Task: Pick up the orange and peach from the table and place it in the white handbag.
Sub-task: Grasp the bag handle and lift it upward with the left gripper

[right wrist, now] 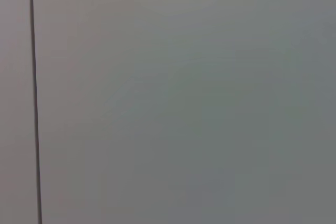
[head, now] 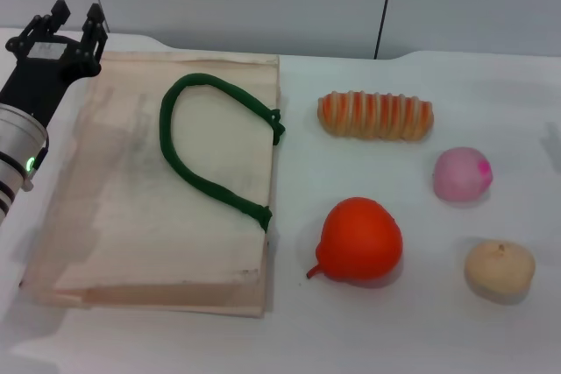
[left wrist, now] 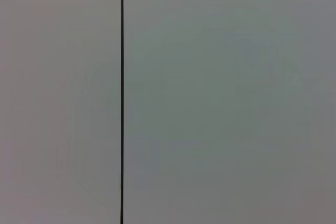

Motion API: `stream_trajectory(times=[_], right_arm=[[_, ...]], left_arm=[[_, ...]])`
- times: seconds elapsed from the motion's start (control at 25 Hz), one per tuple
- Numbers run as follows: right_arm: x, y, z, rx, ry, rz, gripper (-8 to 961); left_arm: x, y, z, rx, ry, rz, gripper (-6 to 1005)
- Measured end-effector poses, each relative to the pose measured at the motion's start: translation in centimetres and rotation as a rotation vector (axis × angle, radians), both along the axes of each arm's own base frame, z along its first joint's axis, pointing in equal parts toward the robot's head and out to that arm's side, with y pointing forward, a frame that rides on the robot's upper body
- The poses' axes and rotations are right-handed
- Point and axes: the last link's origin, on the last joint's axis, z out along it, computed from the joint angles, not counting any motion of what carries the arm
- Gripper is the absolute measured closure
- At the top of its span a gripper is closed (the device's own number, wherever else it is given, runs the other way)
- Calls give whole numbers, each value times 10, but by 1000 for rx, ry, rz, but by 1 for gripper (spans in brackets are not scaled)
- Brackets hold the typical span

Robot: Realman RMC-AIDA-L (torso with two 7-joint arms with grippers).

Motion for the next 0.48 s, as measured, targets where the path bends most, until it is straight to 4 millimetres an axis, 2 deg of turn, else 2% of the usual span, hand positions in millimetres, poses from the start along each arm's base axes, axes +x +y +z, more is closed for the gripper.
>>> stream_trajectory(times=[0.48], right_arm=[[0, 0, 0, 0, 0, -1, 76]], left_arm=[[0, 0, 0, 3, -1, -2, 536]])
